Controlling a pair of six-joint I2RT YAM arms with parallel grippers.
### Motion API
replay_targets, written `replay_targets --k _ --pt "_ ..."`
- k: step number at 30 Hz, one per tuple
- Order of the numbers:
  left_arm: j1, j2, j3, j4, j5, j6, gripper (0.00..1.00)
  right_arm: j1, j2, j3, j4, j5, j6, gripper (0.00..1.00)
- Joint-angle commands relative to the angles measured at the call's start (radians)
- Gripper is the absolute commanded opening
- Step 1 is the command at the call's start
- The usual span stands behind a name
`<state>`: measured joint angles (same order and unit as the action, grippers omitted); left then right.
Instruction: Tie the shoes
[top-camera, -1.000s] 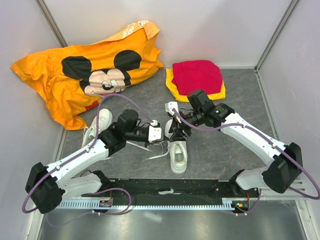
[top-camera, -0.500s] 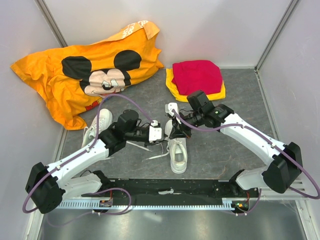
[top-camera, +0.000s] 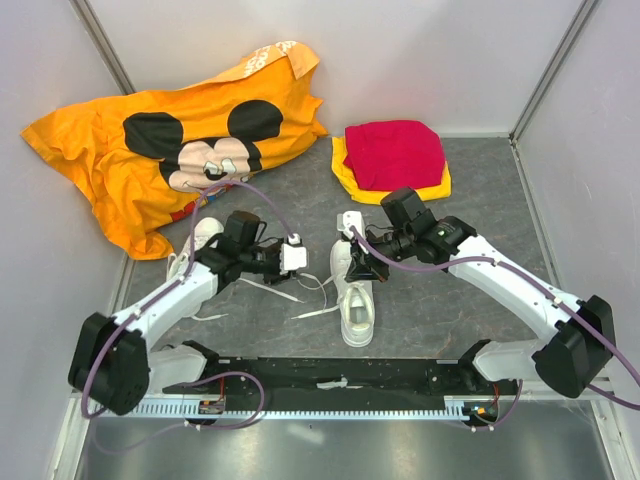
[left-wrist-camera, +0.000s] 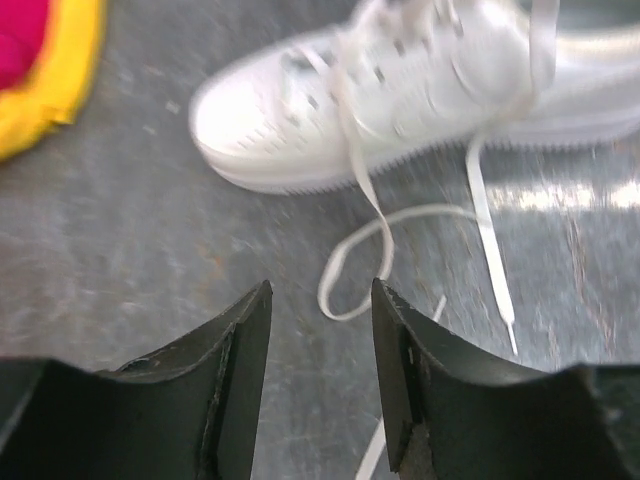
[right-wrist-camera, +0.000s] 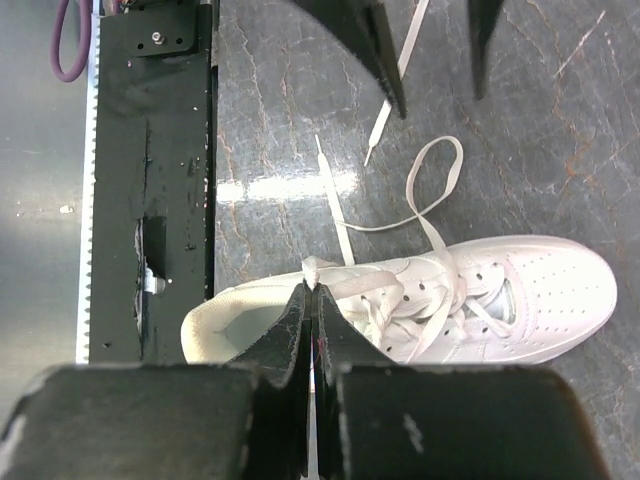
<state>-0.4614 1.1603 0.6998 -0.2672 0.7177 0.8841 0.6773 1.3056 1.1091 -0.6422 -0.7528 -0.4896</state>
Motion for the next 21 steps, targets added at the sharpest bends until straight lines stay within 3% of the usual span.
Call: replay_targets --k 1,16,20,21 --pt "-0.009 0.085 0.003 -0.106 0.029 0.277 0.52 -0.022 -0.025 -0.009 0.042 0.000 0.037 0.00" --pt "-0.063 0.415 0.095 -0.044 -0.109 0.386 0.51 -0.054 -0.022 -0.014 0.041 0.006 0.052 0.00" --pt "-0.066 0.441 0.106 -0.062 -0.142 0.423 0.31 -0.059 -0.017 -0.006 0.042 0.012 0.054 0.00" --pt "-0.066 0.440 0.106 -0.084 -0.150 0.435 0.16 -0.059 -0.016 -0.005 0.041 0.013 0.054 0.00"
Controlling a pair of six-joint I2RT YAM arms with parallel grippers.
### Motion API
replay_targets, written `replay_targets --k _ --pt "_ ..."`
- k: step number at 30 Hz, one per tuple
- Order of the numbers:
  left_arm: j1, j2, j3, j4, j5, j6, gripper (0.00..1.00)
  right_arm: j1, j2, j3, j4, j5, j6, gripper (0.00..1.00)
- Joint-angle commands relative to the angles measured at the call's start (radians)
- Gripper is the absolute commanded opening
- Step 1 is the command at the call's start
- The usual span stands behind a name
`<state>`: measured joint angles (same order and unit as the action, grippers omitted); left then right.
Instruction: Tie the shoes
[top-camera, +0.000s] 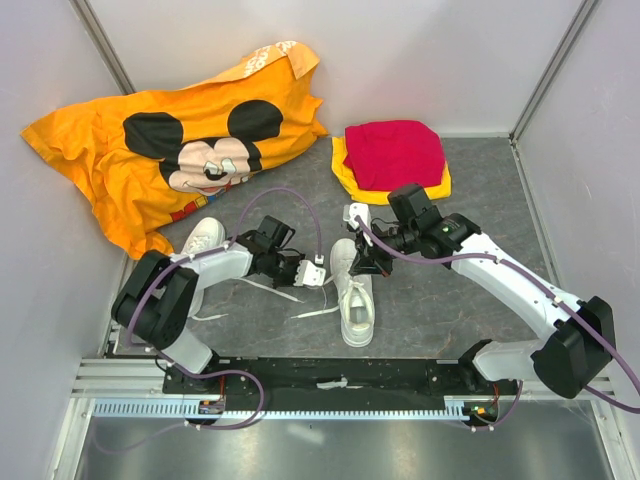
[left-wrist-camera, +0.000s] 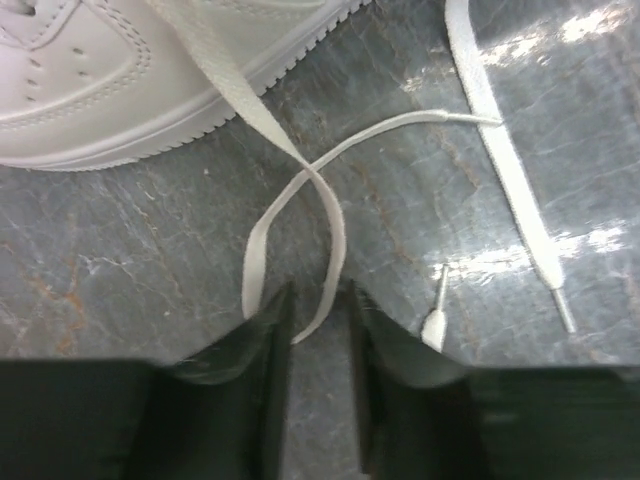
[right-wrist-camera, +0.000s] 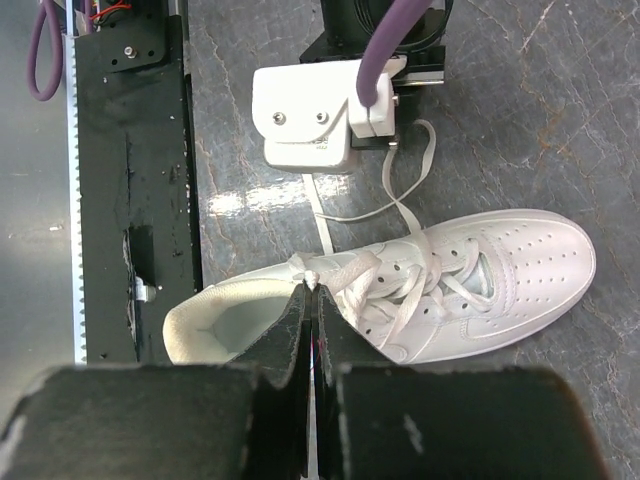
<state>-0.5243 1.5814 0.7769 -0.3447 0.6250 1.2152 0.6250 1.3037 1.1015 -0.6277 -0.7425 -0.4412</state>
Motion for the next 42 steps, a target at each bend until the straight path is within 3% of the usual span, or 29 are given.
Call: replay_targets --k 1,3,10,14,22,26,29,34,40,42 --pt "-0.003 0.000 0.027 -0.020 -0.067 0.113 0.09 -0.008 -0.014 0.003 0.026 0.006 0.006 0.00" --pt "0.000 -0.038 0.027 -0.086 -0.062 0.127 0.01 -0.011 -0.014 0.001 0.031 0.012 0.006 0.00" --pt "0.004 -0.365 0.065 -0.371 0.115 0.074 0.02 -0.018 -0.024 -0.002 0.054 0.046 0.018 0.00" --pt "-0.055 -0.507 0.119 -0.502 0.173 0.026 0.02 -0.021 -0.023 -0.006 0.089 0.063 0.056 0.00" --pt "-0.262 -0.483 0.275 -0.519 0.192 -0.216 0.02 -0.019 0.011 0.009 0.148 0.063 0.094 0.00" --pt "-0.338 -0.388 0.367 -0.424 0.254 -0.403 0.02 -0.021 0.017 0.008 0.164 0.057 0.105 0.00" --pt "-0.390 -0.316 0.418 -0.266 0.301 -0.586 0.02 -0.019 0.016 0.005 0.178 0.048 0.119 0.00" --pt "-0.407 -0.261 0.383 0.290 0.300 -1.061 0.02 -0.021 0.006 0.003 0.192 0.045 0.134 0.00" --pt "-0.419 -0.235 0.320 0.634 0.268 -1.345 0.01 -0.019 0.009 0.001 0.201 0.042 0.148 0.00" --pt "-0.419 -0.232 0.305 0.670 0.256 -1.403 0.01 -0.019 0.011 0.003 0.206 0.040 0.153 0.00"
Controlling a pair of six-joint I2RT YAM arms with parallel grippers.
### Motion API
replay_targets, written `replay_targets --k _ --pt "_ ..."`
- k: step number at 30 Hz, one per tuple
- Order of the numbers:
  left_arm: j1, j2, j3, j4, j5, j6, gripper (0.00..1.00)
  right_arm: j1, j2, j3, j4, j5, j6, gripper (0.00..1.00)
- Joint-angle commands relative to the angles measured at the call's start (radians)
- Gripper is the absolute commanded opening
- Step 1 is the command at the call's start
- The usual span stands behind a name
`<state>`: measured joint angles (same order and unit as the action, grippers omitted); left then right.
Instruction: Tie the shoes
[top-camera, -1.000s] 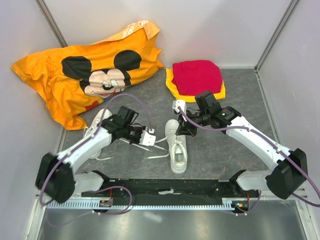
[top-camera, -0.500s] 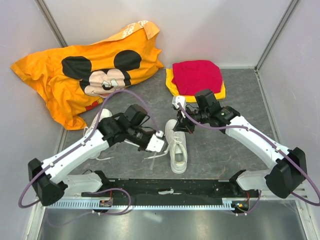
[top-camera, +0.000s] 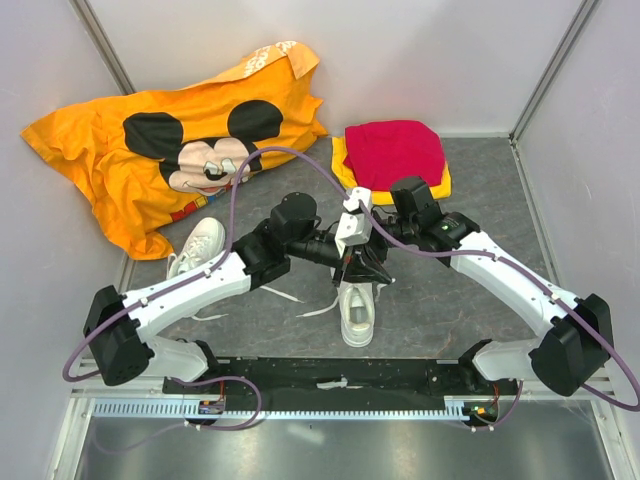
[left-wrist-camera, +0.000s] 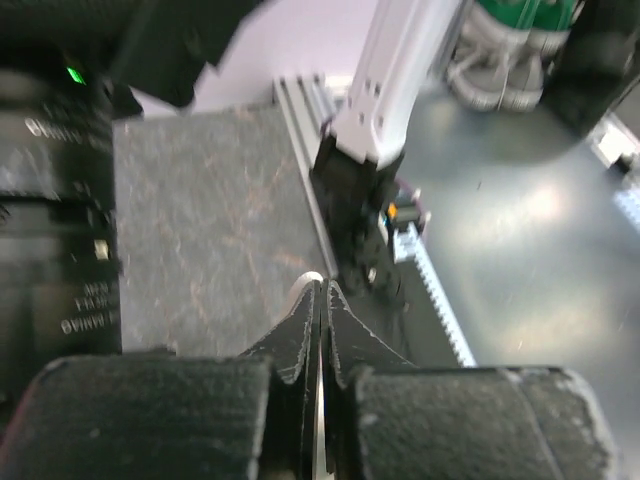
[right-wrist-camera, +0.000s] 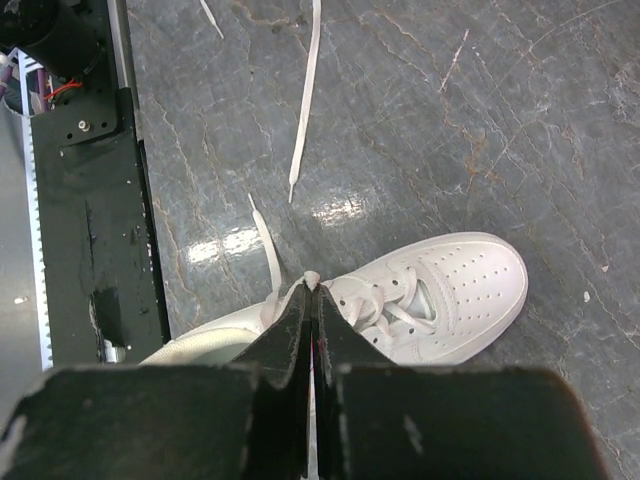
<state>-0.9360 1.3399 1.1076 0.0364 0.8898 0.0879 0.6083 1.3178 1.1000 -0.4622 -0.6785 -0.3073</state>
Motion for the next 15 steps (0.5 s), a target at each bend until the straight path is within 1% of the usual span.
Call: replay_targets --k 1,5,7,8,9,10,11,12,13,14,15 --pt "-0.006 0.011 -0.037 0.333 -0.015 -0.299 0.02 -0.002 -0.005 0.004 0.040 -0.026 0.019 0.00" --pt "-0.007 0.001 -0.119 0.352 -0.101 -0.323 0.01 -0.002 -0.005 -0.002 0.040 -0.024 0.022 0.00" --pt "-0.007 -0.014 -0.147 0.320 -0.147 -0.278 0.02 -0.002 -0.008 -0.006 0.042 -0.023 0.022 0.00" --pt "-0.009 -0.022 -0.166 0.250 -0.155 -0.245 0.11 -0.002 -0.009 -0.009 0.040 -0.023 0.020 0.00" --pt "-0.007 -0.031 -0.172 0.205 -0.164 -0.149 0.19 -0.002 -0.011 -0.011 0.040 -0.023 0.020 0.00" --pt "-0.007 -0.060 -0.175 0.141 -0.164 -0.096 0.26 -0.004 -0.014 -0.011 0.040 -0.023 0.020 0.00" --pt "-0.007 -0.079 -0.180 0.076 -0.161 -0.023 0.37 -0.004 -0.015 -0.011 0.040 -0.023 0.017 0.00" --pt "-0.007 -0.103 -0.186 -0.067 -0.175 0.098 0.40 -0.004 -0.015 -0.011 0.040 -0.023 0.017 0.00" --pt "0.000 -0.131 -0.198 -0.107 -0.201 0.131 0.43 -0.004 -0.017 -0.012 0.040 -0.026 0.016 0.00" --pt "0.012 -0.201 -0.234 -0.133 -0.218 0.151 0.48 -0.002 -0.017 -0.012 0.040 -0.029 0.014 0.00" --pt "0.029 -0.237 -0.251 -0.188 -0.200 0.185 0.51 -0.004 -0.015 -0.014 0.040 -0.033 0.013 0.00"
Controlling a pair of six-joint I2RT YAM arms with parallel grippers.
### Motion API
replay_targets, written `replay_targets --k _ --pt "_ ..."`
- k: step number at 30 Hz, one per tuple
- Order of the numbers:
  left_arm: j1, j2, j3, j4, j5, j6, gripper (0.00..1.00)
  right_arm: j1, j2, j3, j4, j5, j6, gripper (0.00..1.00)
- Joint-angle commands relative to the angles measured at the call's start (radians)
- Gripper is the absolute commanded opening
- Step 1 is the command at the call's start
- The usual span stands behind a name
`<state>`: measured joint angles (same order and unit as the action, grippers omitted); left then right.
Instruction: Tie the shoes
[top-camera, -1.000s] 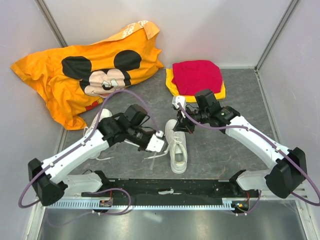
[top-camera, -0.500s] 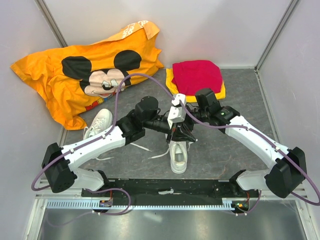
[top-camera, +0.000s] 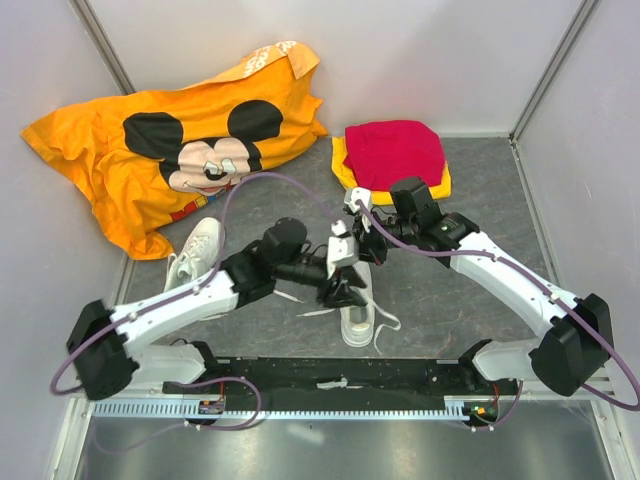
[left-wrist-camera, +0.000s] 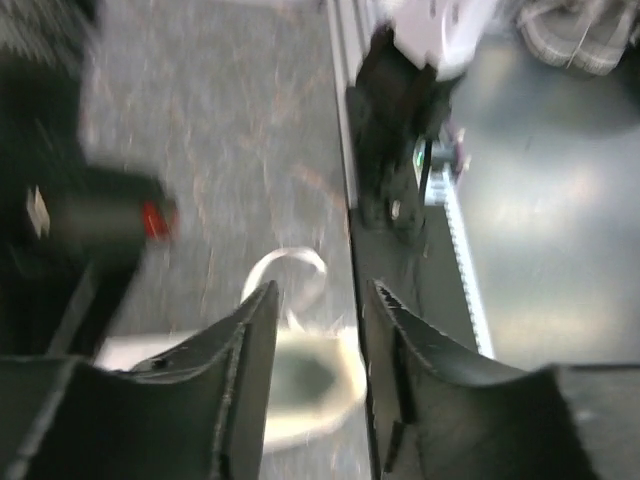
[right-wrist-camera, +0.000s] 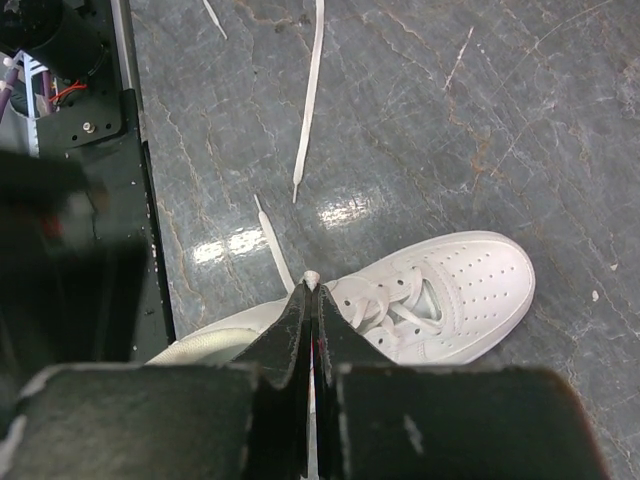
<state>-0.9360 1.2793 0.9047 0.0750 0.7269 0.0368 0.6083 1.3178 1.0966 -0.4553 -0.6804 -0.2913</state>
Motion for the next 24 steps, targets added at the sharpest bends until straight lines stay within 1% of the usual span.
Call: replay_targets --k 1,2,3,4,5,6,7,10,17,21,24 --pt "0.061 -0.208 -0.061 -0.250 -0.029 0.250 0.54 -0.002 -0.012 -0.010 0.032 -0.036 -0.003 0.00" --pt "0.075 -0.272 -0.076 -0.271 -0.030 0.261 0.58 -0.004 -0.011 -0.012 0.035 -0.047 0.000 0.00" --pt "0.094 -0.297 -0.079 -0.288 -0.047 0.267 0.58 -0.001 -0.008 -0.011 0.035 -0.051 -0.002 0.00" --pt "0.138 -0.323 -0.084 -0.309 -0.053 0.267 0.58 0.001 -0.002 -0.010 0.036 -0.056 0.001 0.00" --pt "0.163 -0.351 -0.084 -0.319 -0.060 0.267 0.56 0.002 0.000 -0.012 0.038 -0.062 0.007 0.00" --pt "0.190 -0.362 -0.084 -0.325 -0.075 0.262 0.55 0.005 0.000 -0.011 0.049 -0.062 0.012 0.00" --pt "0.250 -0.368 -0.084 -0.322 -0.084 0.253 0.55 0.008 -0.002 -0.012 0.052 -0.062 0.015 0.00" --pt "0.321 -0.365 -0.079 -0.325 -0.080 0.252 0.54 0.024 -0.005 -0.010 0.078 -0.065 0.035 0.00" --pt "0.322 -0.302 -0.088 -0.288 -0.075 0.307 0.52 0.042 0.001 -0.021 0.110 -0.064 0.073 0.00" --pt "0.321 -0.272 -0.135 -0.177 -0.012 0.287 0.54 0.068 0.007 -0.023 0.119 -0.045 0.084 0.00" --pt "0.324 -0.253 -0.164 -0.111 -0.017 0.270 0.54 0.079 0.040 -0.020 0.116 -0.036 0.083 0.00"
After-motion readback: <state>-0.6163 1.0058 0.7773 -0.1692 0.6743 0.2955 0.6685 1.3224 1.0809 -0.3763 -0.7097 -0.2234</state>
